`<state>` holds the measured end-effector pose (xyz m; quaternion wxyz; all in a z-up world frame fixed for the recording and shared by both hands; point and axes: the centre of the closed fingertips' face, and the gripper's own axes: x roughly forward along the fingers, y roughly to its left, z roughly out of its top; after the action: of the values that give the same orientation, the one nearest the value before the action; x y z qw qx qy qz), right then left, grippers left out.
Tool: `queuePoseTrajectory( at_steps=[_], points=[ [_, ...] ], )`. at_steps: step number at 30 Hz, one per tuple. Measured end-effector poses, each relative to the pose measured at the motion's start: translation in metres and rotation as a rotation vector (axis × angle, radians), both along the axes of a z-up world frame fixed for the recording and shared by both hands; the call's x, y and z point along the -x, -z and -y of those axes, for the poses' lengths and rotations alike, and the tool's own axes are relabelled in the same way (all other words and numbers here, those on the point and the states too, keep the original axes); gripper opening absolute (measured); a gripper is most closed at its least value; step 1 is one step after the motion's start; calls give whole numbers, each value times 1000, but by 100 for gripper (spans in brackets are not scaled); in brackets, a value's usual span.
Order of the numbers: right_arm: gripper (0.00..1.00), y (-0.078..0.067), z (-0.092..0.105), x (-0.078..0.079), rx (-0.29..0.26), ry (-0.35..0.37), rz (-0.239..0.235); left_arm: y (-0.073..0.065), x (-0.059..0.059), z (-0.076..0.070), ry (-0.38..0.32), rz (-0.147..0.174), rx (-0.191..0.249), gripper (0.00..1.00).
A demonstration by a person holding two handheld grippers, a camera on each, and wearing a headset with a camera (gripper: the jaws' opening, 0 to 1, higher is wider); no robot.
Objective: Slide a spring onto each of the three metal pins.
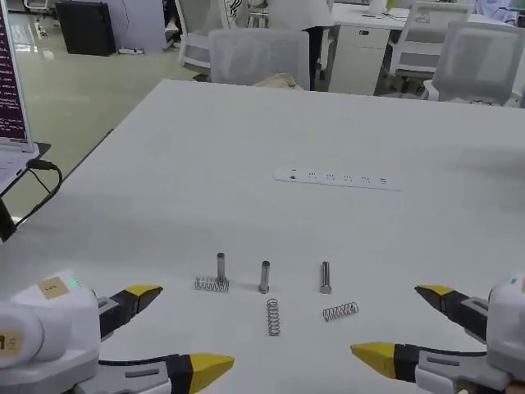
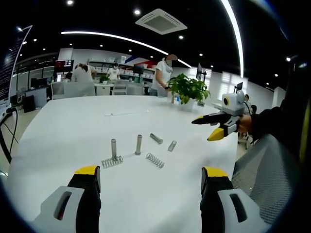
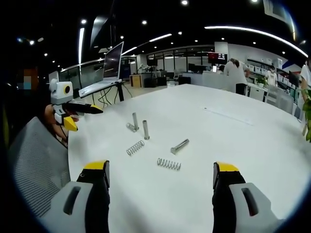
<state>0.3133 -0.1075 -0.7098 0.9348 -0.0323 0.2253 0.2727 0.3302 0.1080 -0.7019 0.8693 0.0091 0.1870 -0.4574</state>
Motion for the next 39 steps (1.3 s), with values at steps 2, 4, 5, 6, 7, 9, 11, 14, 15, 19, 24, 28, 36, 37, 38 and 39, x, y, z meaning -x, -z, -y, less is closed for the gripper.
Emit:
queuePoseTrajectory(
  at_steps=[2,4,5,6,7,9,11,14,15,19,24,28,36,37,38,39],
  points=[
    [86,-4,-1,-3,4,-3,6,0,0,0,-3,1,3,83],
    [85,-6,-2,-6,17,-18,5,-1,-1,-1,-5,0,6,82],
    [85,-8,-3,-8,26,-23,6,-1,-1,-1,-5,0,7,82],
    [85,-9,-3,-11,31,-26,5,-1,-1,-1,-5,1,7,82],
    [85,-11,-3,-16,36,-30,6,-1,0,-1,-4,0,7,82],
    [85,-14,-4,-24,51,-36,6,-1,-1,-1,-5,2,8,82],
    [83,-16,-5,-31,62,-38,2,-2,-1,-1,-7,2,10,81],
    [80,-15,-7,-37,76,-47,-7,-2,-1,-1,-7,4,11,81],
    [79,-15,-7,-41,80,-46,-8,-2,-1,-1,-7,4,11,81],
    [75,-13,-10,-56,83,-38,-31,-2,-1,-1,-5,3,8,81],
    [67,-9,-9,-72,69,-5,-74,-2,-1,-2,-8,3,9,81],
    [62,-6,-7,-83,69,18,-92,-3,-1,-2,-8,3,8,80],
    [52,8,-8,-100,89,53,-157,-1,0,-1,-4,-2,1,79],
    [51,10,-8,-102,97,56,-162,-1,0,-1,-4,-2,1,79],
    [50,12,-8,-105,107,58,-163,-1,0,-1,-2,-4,0,79],
    [50,14,-8,-108,112,63,-170,-1,0,-1,-2,-5,-2,79]
  ],
)
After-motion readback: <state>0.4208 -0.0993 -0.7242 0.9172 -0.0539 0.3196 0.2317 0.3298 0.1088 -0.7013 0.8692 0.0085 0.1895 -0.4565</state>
